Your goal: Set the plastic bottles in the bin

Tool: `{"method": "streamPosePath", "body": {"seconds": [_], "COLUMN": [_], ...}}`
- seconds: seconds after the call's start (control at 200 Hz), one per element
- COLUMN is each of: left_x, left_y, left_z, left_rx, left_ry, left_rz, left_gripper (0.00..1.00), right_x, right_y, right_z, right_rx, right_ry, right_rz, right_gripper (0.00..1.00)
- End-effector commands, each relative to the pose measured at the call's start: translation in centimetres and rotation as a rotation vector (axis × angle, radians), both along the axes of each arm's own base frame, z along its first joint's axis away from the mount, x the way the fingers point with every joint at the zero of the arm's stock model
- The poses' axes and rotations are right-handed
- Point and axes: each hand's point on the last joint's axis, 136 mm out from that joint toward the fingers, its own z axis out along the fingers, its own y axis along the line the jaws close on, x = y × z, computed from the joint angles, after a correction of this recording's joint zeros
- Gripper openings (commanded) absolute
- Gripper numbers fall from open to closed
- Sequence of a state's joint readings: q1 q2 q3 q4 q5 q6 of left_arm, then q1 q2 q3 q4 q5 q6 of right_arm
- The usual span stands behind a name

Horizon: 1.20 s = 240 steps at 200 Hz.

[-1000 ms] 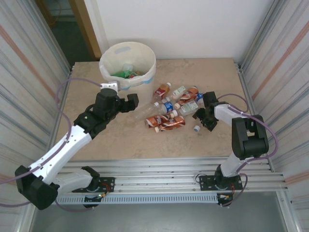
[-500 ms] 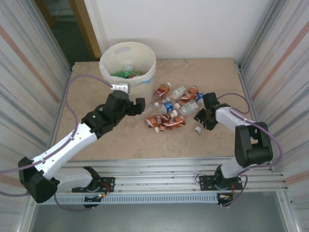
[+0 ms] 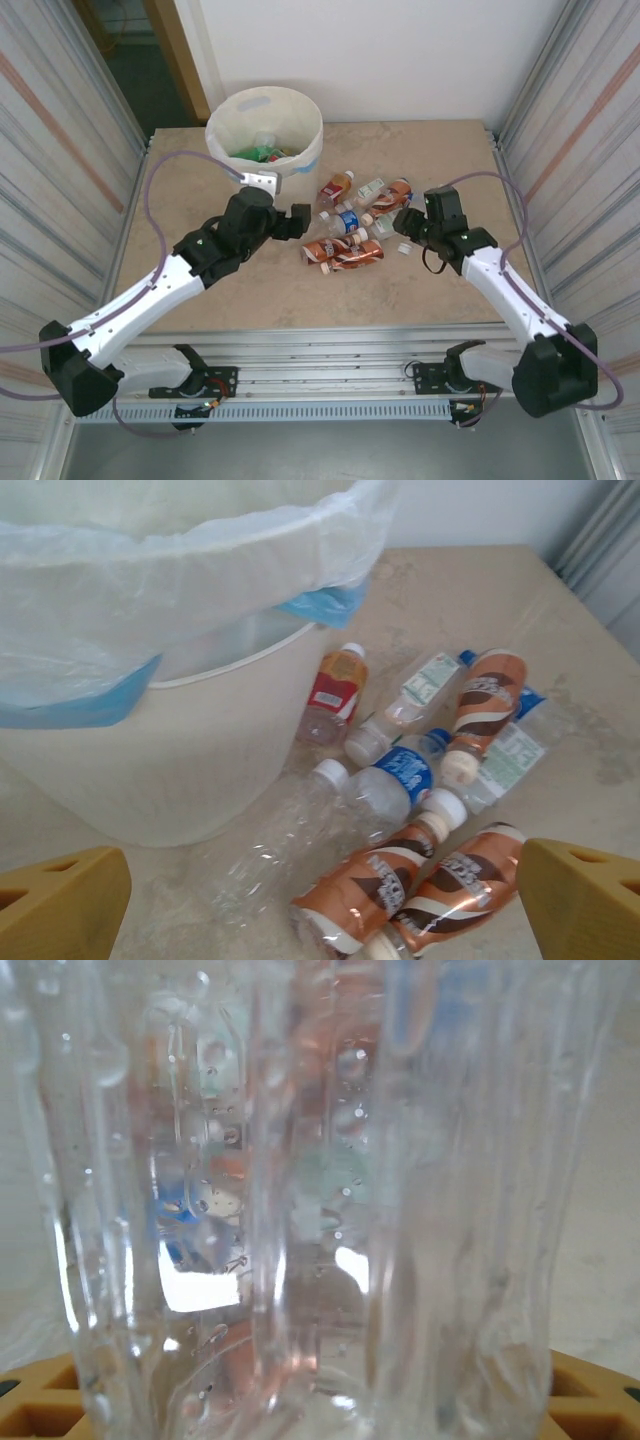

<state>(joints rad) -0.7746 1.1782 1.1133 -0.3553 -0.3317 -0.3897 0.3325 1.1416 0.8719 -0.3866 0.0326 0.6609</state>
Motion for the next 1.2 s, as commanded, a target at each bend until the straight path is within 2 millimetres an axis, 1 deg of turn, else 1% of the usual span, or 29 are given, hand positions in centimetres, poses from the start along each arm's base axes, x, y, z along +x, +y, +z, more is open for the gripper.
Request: {"method": "streamPosePath", "body": {"seconds": [0.0, 0.095, 0.25, 0.341, 0.436, 0.601, 0.731, 0.987, 1.197], "left_x": [-0.5, -0.8, -1.0, -1.0, -1.1, -1.2, -1.5, -1.8, -1.5], "left_y": [-2.5, -4.1, -6.6, -8.0, -9.5, -11.1, -11.8, -12.4, -12.3], "left_z": [3.1, 5.0, 7.2, 7.9, 8.2, 8.5, 8.7, 9.8, 9.4], "left_rx": [-0.141, -0.207, -0.256, -0.278, -0.298, -0.327, -0.359, -0.484, -0.507], "left_ry": [-0.029, -0.038, -0.022, 0.007, 0.039, 0.071, 0.085, 0.103, 0.121], "left_rz": [-0.101, -0.176, -0.288, -0.353, -0.422, -0.507, -0.557, -0.638, -0.64], "left_gripper": [0.99, 0.99, 0.99, 0.99, 0.99, 0.99, 0.98, 0.94, 0.89], "right_x": [0.3, 0.2, -0.2, -0.7, -1.2, -2.4, -3.3, -3.9, -4.2], "right_y": [2.2, 4.0, 7.2, 8.9, 10.4, 12.7, 14.1, 15.7, 16.7], "right_z": [4.2, 6.9, 10.5, 12.1, 13.7, 16.0, 17.1, 17.6, 18.1], "right_rx": [-0.021, -0.006, 0.029, 0.04, 0.05, 0.102, 0.132, 0.145, 0.153], "right_ry": [-0.196, -0.293, -0.419, -0.476, -0.529, -0.601, -0.632, -0.644, -0.653], "right_rz": [0.123, 0.193, 0.313, 0.381, 0.443, 0.554, 0.63, 0.701, 0.734], "right_gripper": [0.38, 0.37, 0.36, 0.36, 0.37, 0.37, 0.38, 0.38, 0.38]}}
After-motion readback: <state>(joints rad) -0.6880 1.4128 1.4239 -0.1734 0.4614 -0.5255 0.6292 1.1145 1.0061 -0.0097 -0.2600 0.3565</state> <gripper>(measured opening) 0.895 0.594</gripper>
